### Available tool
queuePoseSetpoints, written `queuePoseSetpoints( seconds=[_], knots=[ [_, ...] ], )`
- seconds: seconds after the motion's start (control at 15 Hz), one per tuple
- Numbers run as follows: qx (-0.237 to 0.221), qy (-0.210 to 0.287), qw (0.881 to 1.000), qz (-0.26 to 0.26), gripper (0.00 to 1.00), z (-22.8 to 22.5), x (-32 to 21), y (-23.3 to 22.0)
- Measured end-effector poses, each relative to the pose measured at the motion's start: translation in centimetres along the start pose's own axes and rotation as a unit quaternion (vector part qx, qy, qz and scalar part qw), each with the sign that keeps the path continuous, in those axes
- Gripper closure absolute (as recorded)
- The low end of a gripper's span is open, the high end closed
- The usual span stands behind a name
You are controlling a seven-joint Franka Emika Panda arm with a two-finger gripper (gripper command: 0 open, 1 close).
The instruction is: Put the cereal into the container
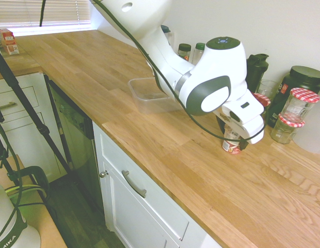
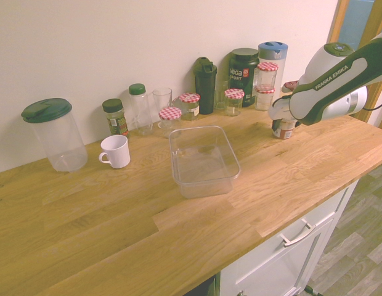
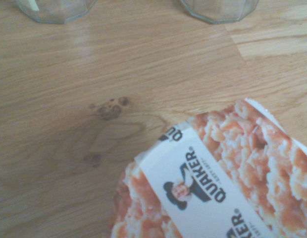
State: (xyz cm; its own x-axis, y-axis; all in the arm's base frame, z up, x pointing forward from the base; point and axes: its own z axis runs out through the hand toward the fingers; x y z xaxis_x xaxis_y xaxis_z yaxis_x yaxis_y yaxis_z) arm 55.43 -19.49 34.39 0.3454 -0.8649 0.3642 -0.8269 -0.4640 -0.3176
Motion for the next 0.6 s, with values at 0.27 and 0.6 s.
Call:
queuePoseSetpoints(
  seconds=[0.27,0.6],
  knots=[
    [0.012,0.009,1.0,-0.024,1.0,-0.18,-0.12,-0.5],
    [0.015,0.009,0.999,-0.035,1.0,-0.2,-0.43,-0.85]
  ],
)
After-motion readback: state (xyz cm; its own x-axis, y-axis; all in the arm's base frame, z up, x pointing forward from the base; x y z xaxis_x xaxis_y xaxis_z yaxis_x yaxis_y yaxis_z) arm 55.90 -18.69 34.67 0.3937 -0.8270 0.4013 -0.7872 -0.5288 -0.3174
